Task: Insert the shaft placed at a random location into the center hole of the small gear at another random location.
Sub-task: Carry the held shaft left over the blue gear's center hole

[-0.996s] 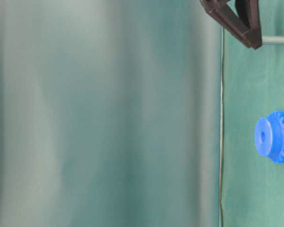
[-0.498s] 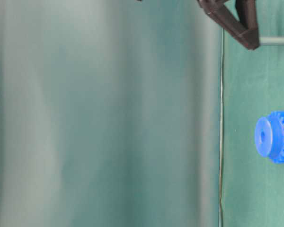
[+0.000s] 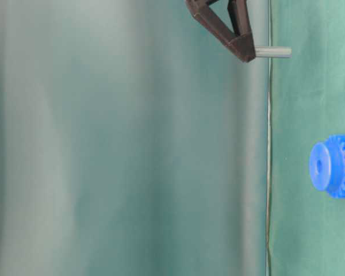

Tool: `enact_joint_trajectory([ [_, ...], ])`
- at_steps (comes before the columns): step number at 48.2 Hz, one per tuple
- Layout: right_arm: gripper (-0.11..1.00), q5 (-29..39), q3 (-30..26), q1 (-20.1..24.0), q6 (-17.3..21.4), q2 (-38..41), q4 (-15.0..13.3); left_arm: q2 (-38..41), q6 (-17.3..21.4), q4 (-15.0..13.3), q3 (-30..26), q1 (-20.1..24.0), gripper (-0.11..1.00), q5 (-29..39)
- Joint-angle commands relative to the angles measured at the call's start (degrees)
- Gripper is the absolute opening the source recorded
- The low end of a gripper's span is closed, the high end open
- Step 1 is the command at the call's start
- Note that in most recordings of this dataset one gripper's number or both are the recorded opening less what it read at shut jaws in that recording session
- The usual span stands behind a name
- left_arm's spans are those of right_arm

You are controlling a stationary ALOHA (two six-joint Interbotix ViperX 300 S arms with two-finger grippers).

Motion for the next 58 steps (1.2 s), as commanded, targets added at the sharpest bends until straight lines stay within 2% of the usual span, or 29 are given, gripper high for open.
enact_joint_trajectory([
  [1, 0.14, 0.0, -1.6, 0.2, -0.7, -0.4, -0.1, 0.4, 0.0, 0.1, -1.1, 0.2, 0.00, -0.3],
  [11, 0.14, -0.2, -4.6, 0.6, -0.6, 2.0, -0.1, 0.4, -0.2, 0.1, -1.1, 0.2, 0.00, -0.3],
  [41, 0.14, 1.8, -22.0, 2.7, -0.7, 14.7, -0.2, 0.4, 0.0, 0.1, -1.1, 0.4, 0.00, -0.3],
  [58, 0.14, 3.1, -24.3, 3.8, -0.6, 16.2, -0.1, 0.4, 0.0, 0.0, -1.1, 0.4, 0.00, -0.3],
])
